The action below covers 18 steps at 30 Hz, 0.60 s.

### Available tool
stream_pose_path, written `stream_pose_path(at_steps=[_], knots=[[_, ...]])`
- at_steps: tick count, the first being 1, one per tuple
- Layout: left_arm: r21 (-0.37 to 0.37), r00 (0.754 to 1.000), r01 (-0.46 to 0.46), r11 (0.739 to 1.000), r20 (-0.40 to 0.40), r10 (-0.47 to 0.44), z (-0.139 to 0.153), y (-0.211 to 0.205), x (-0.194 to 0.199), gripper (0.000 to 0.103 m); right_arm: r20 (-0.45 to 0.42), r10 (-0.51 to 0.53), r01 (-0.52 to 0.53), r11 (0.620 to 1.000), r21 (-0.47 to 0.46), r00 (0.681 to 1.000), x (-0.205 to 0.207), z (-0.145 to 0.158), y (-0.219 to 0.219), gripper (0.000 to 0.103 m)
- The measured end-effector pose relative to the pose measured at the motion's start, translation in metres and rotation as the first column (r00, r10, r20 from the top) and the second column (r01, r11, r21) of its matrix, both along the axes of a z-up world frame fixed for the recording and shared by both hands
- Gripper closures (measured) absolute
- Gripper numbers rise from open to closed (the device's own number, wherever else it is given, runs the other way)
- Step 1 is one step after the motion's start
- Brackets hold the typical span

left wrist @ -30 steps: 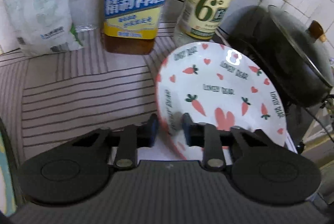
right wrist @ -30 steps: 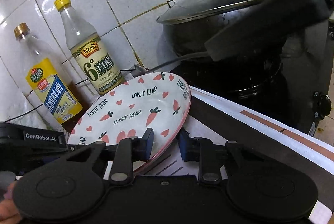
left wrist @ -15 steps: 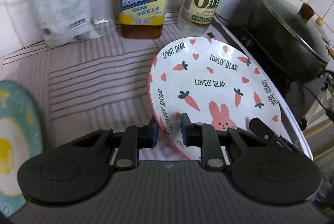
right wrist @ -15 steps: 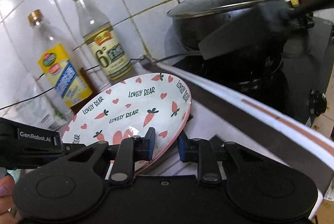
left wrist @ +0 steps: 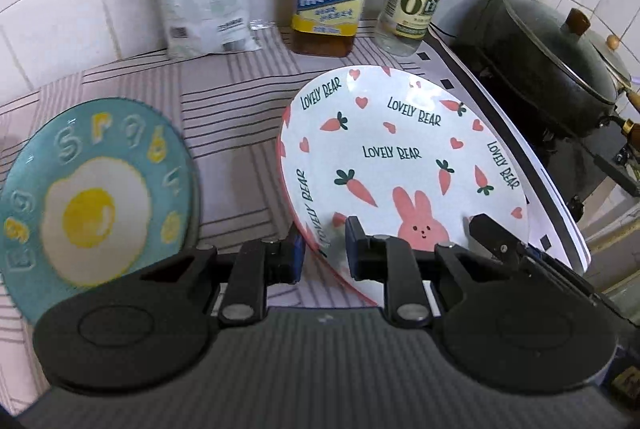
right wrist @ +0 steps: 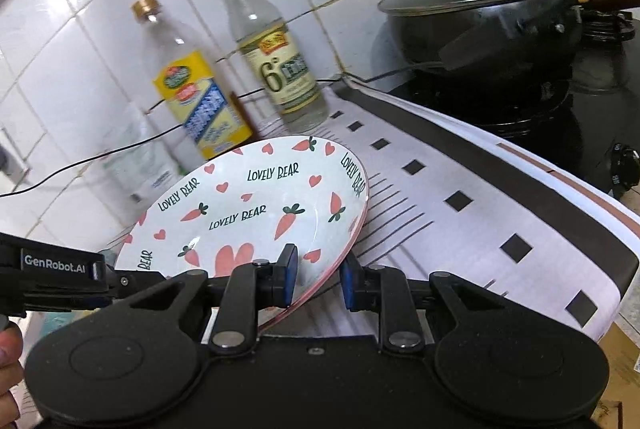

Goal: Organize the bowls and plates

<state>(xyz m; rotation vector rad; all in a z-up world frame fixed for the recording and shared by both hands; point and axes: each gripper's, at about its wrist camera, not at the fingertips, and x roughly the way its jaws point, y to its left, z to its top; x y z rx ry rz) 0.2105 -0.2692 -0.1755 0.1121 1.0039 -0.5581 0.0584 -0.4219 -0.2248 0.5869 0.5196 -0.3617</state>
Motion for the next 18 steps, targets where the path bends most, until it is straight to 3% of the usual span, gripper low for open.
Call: stream_pose_path(at_steps=[18], knots=[[-0.02,0.992,-0.117,0.993,0.042,0.118,0.043,0.099,-0.03,0.084,0.008,0.215,-0.215,0.976,-0.014,0.977,0.012,0.048,0.065,0.076]])
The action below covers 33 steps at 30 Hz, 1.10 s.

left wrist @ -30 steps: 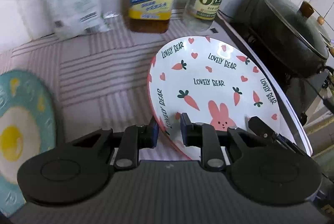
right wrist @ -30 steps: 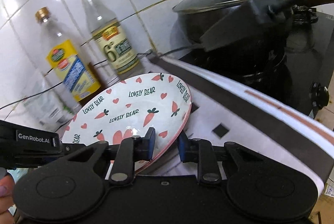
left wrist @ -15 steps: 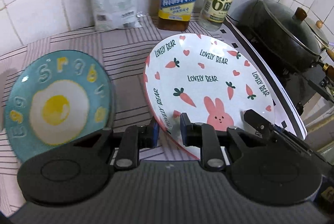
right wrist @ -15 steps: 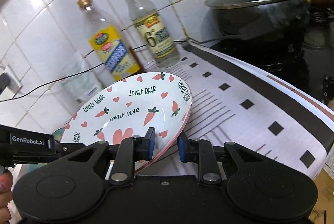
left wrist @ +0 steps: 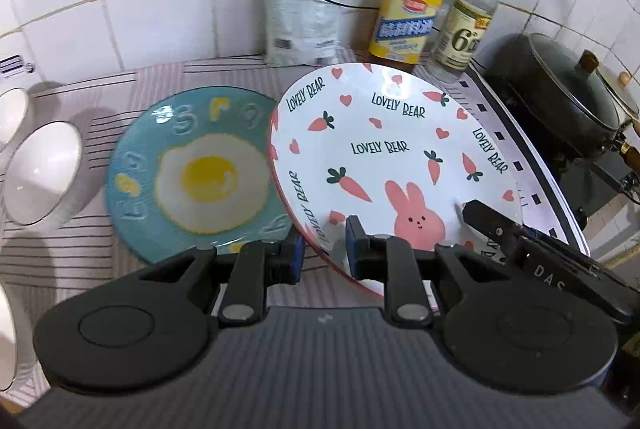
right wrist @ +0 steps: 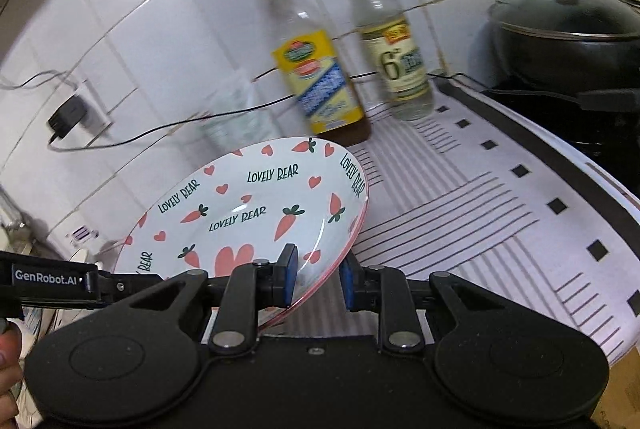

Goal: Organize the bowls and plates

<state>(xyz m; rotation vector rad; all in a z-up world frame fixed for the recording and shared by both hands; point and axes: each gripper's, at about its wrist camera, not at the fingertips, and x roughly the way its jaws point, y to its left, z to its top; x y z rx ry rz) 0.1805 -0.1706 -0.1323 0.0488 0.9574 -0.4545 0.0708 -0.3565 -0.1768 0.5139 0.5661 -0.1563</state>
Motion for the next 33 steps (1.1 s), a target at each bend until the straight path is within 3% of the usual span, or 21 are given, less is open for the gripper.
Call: stream_pose_path(at_steps=[16,33], knots=[[-0.031,0.994,-0.113,0.993,0.0,0.113,0.004,0.064,0.002,0.084,0.011,0.168,-0.168,0.986,-0.007,0.986,0.023,0.013,0.049,0.076],[-0.048,0.96,-0.257,0.965,-0.125,0.249,-0.022,0.101,0.038,0.083,-0.047,0.289,-0.29,0.957,-0.011,0.956,0.075,0.0,0.076,0.076]])
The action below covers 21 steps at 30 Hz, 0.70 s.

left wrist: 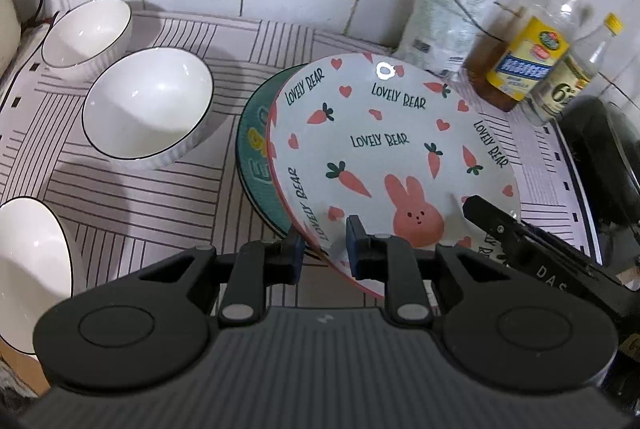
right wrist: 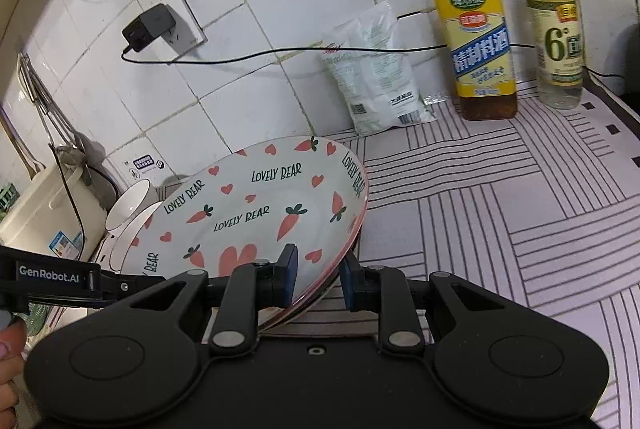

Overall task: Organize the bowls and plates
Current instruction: 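Lower the pink plate onto the blue plate and open the right gripper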

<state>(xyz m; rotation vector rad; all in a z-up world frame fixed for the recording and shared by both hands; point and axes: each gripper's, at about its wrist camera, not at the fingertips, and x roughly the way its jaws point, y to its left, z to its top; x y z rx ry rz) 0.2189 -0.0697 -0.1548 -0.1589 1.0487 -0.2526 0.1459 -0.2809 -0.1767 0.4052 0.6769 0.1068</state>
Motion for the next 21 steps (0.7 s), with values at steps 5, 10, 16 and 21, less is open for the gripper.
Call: stream_pose_path(at_steps=[5,10,16,21], knots=[[-0.001,0.998,-0.033,0.999,-0.055,0.033,-0.007,0.004,0.011,0.082,-0.016,0.031,-0.032,0.999,-0.029,0.999,0.014,-0.002,0.005,0.076],[0.018,0.995,-0.048,0.999,-0.089,0.05,-0.012,0.003,0.018,0.081,-0.039,0.039,-0.042,0.997,-0.066,0.998,0.024,-0.005,0.012,0.076],[0.01,0.986,-0.066,0.998,-0.153,0.067,-0.025,0.005,0.028,0.08,-0.091,0.029,-0.037,0.995,-0.095,0.995,0.033,-0.012,0.019,0.076],[-0.012,0.979,-0.091,0.996,-0.183,0.087,-0.033,0.007,0.034,0.079,-0.102,0.025,-0.043,0.983,-0.178,0.995,0.038,-0.009,0.029,0.076]])
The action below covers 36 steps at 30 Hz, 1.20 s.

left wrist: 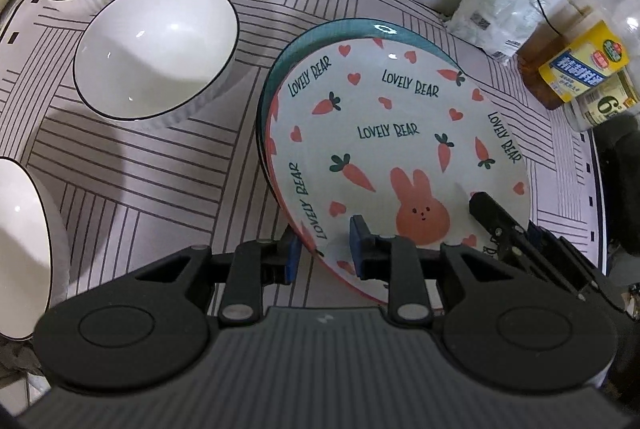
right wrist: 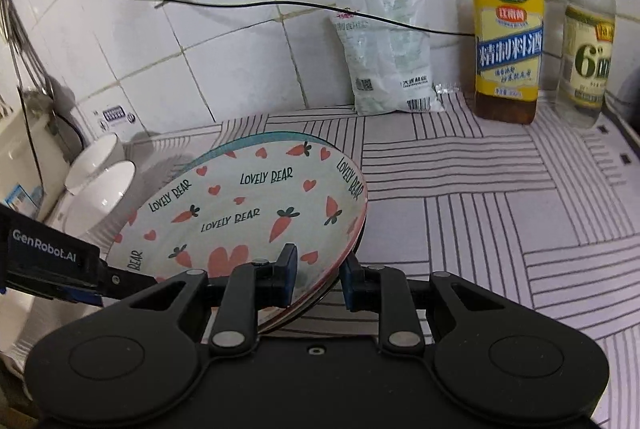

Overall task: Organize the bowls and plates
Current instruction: 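Lower the pink plate onto the blue plate and open the right gripper, then move the right gripper to a white ribbed bowl and grasp its rim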

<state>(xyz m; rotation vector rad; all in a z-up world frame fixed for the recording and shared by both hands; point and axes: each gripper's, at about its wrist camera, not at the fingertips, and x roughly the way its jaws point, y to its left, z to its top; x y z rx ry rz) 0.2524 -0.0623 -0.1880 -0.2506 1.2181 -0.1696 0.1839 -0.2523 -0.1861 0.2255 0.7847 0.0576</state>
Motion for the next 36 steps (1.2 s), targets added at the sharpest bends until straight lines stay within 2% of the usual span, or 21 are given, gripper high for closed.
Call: stream_pose_path(at_steps=[4,10,14,20,26,33,36], knots=[[0.012,1.0,-0.011,1.0,-0.013,0.011,-0.002,0.001,0.004,0.078,-0.002,0.016,-0.016,0.997,-0.071,1.0,0.004,0.002,0.007,0.074],[0.046,0.999,-0.03,0.998,-0.018,0.031,-0.004,-0.003,0.006,0.078,0.007,0.045,-0.043,0.971,-0.235,0.999,0.003,-0.002,0.029,0.066],[0.068,0.999,-0.031,0.997,-0.021,0.032,-0.005,-0.008,0.007,0.078,0.007,0.027,-0.024,0.965,-0.26,1.0,0.007,-0.004,0.032,0.065],[0.102,1.0,-0.009,0.995,-0.001,0.009,0.0,-0.012,-0.001,0.078,0.012,0.036,-0.029,0.938,-0.346,0.999,0.012,-0.008,0.043,0.062],[0.178,0.999,0.033,0.983,0.028,-0.038,0.016,-0.011,-0.021,0.079,-0.001,0.003,-0.003,0.968,-0.252,1.0,-0.003,0.005,0.034,0.062],[0.209,0.996,0.062,0.976,0.045,-0.073,0.046,0.003,-0.052,0.078,-0.026,-0.006,0.002,0.99,-0.139,1.0,-0.032,0.034,0.025,0.058],[0.216,0.994,0.073,0.974,0.058,-0.087,0.061,0.011,-0.065,0.078,-0.027,0.003,-0.006,0.993,-0.12,1.0,-0.041,0.044,0.026,0.056]])
